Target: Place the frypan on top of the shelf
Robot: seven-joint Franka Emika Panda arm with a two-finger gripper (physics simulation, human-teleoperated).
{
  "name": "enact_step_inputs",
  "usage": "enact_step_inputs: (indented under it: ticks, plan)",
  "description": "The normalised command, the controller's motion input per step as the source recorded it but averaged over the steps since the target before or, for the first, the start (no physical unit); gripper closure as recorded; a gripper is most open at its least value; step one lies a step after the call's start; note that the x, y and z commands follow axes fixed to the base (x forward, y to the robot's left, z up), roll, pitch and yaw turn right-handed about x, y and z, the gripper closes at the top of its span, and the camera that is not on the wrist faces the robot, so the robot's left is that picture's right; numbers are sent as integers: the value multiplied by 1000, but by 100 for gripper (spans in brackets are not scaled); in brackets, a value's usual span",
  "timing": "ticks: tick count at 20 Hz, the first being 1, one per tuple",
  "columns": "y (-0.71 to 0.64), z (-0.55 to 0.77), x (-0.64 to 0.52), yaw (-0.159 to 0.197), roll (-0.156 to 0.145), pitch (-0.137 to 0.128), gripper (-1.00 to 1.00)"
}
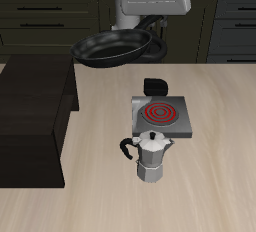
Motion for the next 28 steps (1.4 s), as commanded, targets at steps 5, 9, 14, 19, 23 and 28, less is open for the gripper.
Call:
enact_step_inputs:
  ticks: [5, 9, 14, 19, 23, 28]
  plan:
    - [-204, 133, 33, 26, -52, -26, 100]
    - [-291, 134, 108, 60, -79, -29, 100]
    - [-197, 85, 130, 21, -42, -18, 100]
    - [-225, 87, 117, -24, -42, -17, 100]
    - [-222, 59, 121, -23, -35, 0, 100]
    - [-144, 47, 120, 0, -25, -8, 100]
